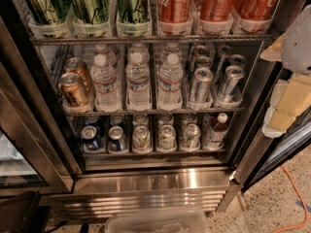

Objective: Pick redbull can from middle shelf of fridge

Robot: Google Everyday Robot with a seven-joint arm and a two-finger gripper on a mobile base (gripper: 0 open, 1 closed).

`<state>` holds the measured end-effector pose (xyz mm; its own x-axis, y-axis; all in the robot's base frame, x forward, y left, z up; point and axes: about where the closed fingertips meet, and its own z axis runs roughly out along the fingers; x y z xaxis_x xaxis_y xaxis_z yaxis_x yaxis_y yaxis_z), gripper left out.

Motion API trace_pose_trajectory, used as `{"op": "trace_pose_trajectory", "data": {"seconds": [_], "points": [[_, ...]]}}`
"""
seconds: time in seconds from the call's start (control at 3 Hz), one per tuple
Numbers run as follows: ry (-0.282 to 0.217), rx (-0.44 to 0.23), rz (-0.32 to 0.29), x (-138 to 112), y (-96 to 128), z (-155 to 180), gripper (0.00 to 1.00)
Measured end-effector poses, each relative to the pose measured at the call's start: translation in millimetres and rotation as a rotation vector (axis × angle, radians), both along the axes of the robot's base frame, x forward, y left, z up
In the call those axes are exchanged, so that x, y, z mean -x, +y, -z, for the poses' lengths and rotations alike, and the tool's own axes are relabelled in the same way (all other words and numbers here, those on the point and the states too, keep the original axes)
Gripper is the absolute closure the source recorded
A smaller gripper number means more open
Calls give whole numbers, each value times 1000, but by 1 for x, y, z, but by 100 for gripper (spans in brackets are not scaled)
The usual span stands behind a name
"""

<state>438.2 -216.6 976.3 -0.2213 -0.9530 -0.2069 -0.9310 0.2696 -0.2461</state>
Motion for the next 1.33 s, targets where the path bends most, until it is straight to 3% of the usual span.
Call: {"op": "trace_pose_trajectory", "data": {"seconds": [0.67, 1.33], "points": [[-22, 1, 11, -5, -2, 12, 0], [-177, -81, 22, -9, -34, 58, 0]]}}
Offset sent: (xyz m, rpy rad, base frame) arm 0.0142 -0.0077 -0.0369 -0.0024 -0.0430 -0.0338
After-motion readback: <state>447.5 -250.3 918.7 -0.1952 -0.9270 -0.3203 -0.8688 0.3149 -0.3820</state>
